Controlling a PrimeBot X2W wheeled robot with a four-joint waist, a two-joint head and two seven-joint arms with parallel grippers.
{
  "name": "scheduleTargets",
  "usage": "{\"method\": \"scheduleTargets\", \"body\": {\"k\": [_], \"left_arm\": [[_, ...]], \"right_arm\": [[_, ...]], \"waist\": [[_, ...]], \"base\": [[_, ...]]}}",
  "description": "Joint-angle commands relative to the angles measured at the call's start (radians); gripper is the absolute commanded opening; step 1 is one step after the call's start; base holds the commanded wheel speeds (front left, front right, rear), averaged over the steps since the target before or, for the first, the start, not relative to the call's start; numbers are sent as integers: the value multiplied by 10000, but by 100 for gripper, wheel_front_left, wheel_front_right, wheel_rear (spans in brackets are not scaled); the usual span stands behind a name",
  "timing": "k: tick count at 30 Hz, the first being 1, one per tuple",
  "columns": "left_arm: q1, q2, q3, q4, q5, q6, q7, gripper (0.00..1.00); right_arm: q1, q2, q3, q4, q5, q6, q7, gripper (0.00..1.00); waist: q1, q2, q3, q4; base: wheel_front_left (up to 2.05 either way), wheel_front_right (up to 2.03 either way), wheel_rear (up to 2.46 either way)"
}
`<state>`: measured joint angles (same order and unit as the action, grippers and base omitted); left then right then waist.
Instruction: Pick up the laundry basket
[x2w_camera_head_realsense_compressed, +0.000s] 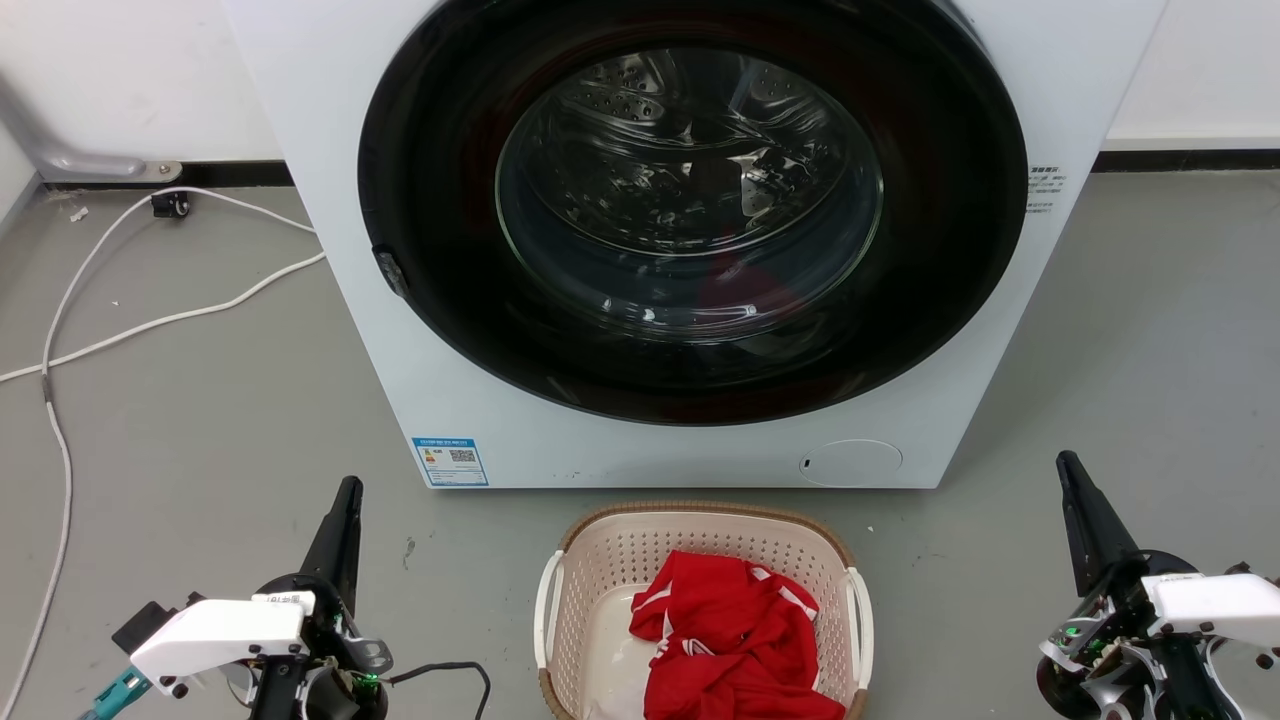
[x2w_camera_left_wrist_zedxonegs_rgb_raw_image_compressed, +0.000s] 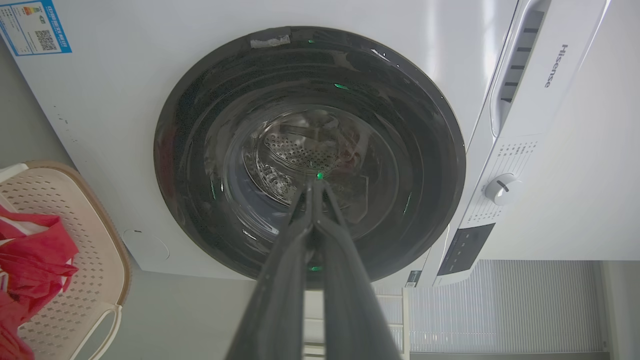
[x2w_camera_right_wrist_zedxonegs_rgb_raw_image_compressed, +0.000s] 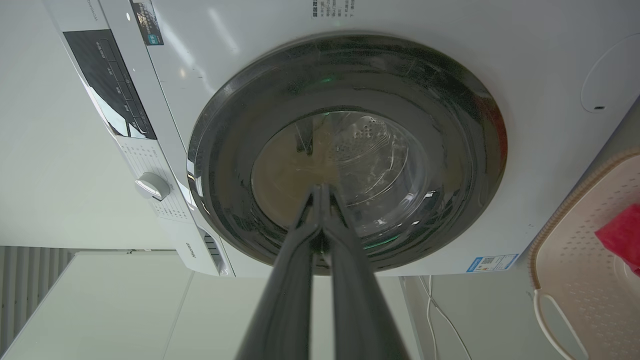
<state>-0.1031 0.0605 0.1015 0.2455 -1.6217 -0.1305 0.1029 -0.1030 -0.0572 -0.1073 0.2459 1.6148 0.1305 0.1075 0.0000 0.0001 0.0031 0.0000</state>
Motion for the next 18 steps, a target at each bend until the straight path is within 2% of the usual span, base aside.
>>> {"method": "scheduleTargets", "body": {"k": [1,18], "left_arm": [[-117,-10,27,16,64,-3,38,0],[-120,-30,60,19,83,-3,73,0]], "right_arm": [[-136,41,-20,14,-62,4,35,0],[-138,50,-34,14,-50,4,42,0]], "waist": [[0,-1,0,0],[0,-1,0,0]], "base": [[0,0,0],[0,0,0]]}}
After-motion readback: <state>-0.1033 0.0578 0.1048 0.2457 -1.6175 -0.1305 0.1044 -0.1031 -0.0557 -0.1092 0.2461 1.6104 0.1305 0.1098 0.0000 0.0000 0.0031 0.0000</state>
